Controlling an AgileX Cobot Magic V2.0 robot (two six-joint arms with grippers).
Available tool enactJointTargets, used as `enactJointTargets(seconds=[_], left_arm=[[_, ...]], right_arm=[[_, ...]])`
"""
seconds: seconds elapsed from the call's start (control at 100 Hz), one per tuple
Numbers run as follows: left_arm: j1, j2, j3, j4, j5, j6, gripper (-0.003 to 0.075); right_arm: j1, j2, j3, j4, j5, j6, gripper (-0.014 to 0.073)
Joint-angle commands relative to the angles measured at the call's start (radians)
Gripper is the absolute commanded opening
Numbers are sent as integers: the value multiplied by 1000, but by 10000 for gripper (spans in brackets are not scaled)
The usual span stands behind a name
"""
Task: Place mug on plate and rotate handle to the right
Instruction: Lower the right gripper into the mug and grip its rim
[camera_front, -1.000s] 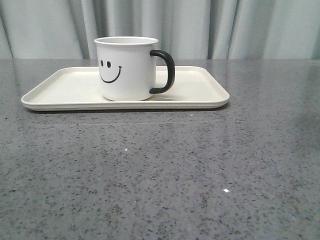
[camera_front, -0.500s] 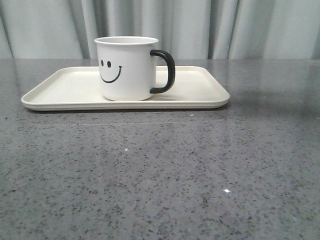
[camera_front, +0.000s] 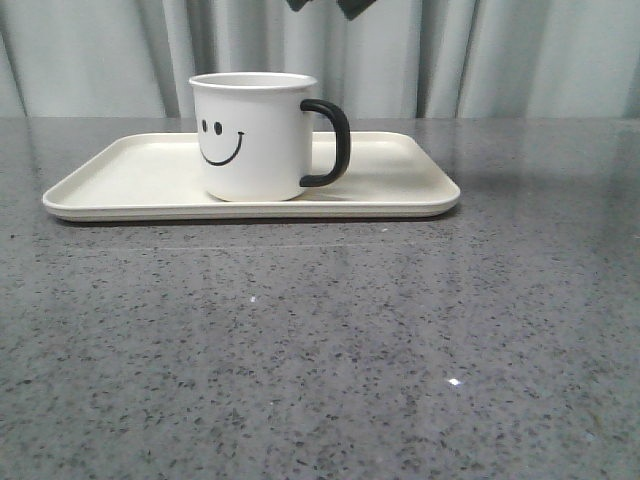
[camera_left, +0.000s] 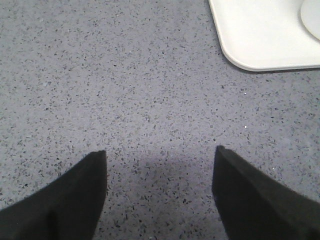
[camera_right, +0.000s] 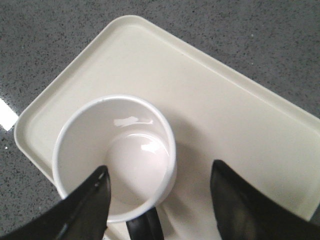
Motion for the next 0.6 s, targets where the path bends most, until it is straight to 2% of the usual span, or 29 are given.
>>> enactJointTargets(seconds=[0.0, 0.14, 0.59], left_arm=[[2, 0, -27, 4, -61, -8, 439], [2, 0, -27, 4, -61, -8, 439], [2, 0, -27, 4, -61, -8, 439]], right_arm=[[12, -2, -83, -9, -17, 10, 444], [14, 56, -138, -18, 21, 31, 444], [14, 122, -138, -20, 30, 31, 444]])
